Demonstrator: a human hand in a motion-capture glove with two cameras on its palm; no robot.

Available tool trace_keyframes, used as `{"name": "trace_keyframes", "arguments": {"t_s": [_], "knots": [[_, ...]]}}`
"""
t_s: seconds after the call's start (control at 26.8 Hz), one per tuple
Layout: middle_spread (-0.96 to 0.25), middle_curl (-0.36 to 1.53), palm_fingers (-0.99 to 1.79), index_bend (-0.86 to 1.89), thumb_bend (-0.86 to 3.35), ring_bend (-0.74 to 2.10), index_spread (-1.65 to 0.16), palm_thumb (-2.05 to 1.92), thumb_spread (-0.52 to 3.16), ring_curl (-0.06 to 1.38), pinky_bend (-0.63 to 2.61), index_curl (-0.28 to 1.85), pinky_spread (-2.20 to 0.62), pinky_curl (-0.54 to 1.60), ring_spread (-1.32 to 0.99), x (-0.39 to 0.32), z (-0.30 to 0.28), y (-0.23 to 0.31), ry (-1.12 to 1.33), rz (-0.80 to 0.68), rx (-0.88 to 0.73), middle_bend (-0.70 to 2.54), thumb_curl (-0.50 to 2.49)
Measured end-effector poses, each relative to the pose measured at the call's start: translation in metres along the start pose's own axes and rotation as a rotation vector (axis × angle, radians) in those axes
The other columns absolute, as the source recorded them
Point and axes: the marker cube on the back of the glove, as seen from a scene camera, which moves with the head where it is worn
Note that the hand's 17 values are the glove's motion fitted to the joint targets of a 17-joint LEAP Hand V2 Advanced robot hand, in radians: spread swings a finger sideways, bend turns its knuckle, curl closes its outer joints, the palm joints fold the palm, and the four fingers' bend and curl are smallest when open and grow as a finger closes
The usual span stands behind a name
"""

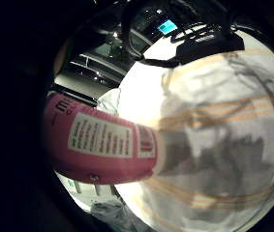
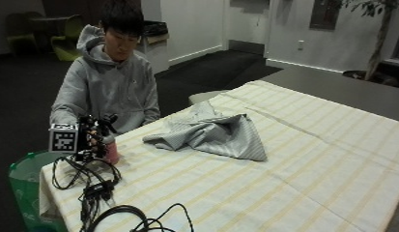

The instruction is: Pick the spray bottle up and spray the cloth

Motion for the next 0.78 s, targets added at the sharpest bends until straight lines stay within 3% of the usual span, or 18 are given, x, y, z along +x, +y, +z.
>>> {"name": "trace_keyframes", "arguments": {"t_s": [0.19,0.3,0.34,0.45,0.78], "knots": [[-0.02,0.35,0.47,0.18,0.02,0.54,-0.29,0.64,0.94,0.30,0.47,0.21,0.20,0.33,0.03,-0.006,0.007,-0.009,-0.029,0.080,0.049,0.29,0.32],[-0.04,0.35,0.64,0.21,0.04,0.54,-0.29,0.72,0.94,0.29,0.40,0.24,0.18,0.31,0.01,-0.002,0.009,-0.009,-0.026,0.009,0.068,0.30,0.35],[-0.05,0.37,0.89,0.27,0.08,0.59,-0.27,0.80,0.94,0.32,0.39,0.27,0.14,0.31,-0.02,-0.001,0.009,-0.010,-0.022,0.006,0.078,0.34,0.37],[-0.05,0.38,1.30,0.27,0.10,0.62,-0.23,0.88,0.86,0.32,0.43,0.28,-0.01,0.31,-0.07,-0.003,0.012,-0.019,-0.007,0.091,0.144,0.38,0.41],[-0.08,0.44,1.39,0.38,0.03,0.65,-0.18,0.95,0.56,0.40,0.41,0.41,-0.17,0.36,-0.12,-0.009,0.023,-0.033,0.107,0.049,0.118,0.44,0.51]]}}
